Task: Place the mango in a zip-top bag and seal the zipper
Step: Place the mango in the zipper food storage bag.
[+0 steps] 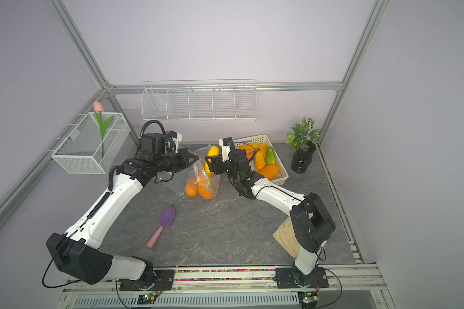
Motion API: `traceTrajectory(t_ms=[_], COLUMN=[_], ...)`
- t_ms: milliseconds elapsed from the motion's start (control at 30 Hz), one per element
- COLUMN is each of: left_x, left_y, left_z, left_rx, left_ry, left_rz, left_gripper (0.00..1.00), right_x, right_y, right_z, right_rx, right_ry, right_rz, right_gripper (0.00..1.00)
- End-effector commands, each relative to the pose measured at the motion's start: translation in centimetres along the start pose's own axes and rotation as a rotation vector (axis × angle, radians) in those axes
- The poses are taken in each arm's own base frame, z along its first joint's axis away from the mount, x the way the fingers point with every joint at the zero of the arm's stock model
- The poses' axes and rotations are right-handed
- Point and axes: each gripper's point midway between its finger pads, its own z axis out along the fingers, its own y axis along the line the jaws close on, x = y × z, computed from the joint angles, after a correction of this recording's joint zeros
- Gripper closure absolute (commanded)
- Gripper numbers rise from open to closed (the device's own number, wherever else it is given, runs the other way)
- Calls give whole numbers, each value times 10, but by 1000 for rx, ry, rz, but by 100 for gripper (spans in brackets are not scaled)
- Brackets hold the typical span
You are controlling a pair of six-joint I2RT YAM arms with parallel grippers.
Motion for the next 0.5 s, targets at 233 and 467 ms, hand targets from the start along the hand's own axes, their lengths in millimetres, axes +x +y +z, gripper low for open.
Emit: traceTrajectory(t_ms=[233, 467], left_x=[-19, -27], left_y=[-14, -24], left_z=[-21, -32], left_rx=[26, 49], left_ry=[-67, -104], left_rz=[18, 25], left_gripper=[100, 100], right_x=[-46, -35], right_y=[18, -120], right_z=[-50, -108], right_rx=[-11, 460], right_ry=[-7, 145], right_rz=[-109, 60], right_gripper=[6, 11])
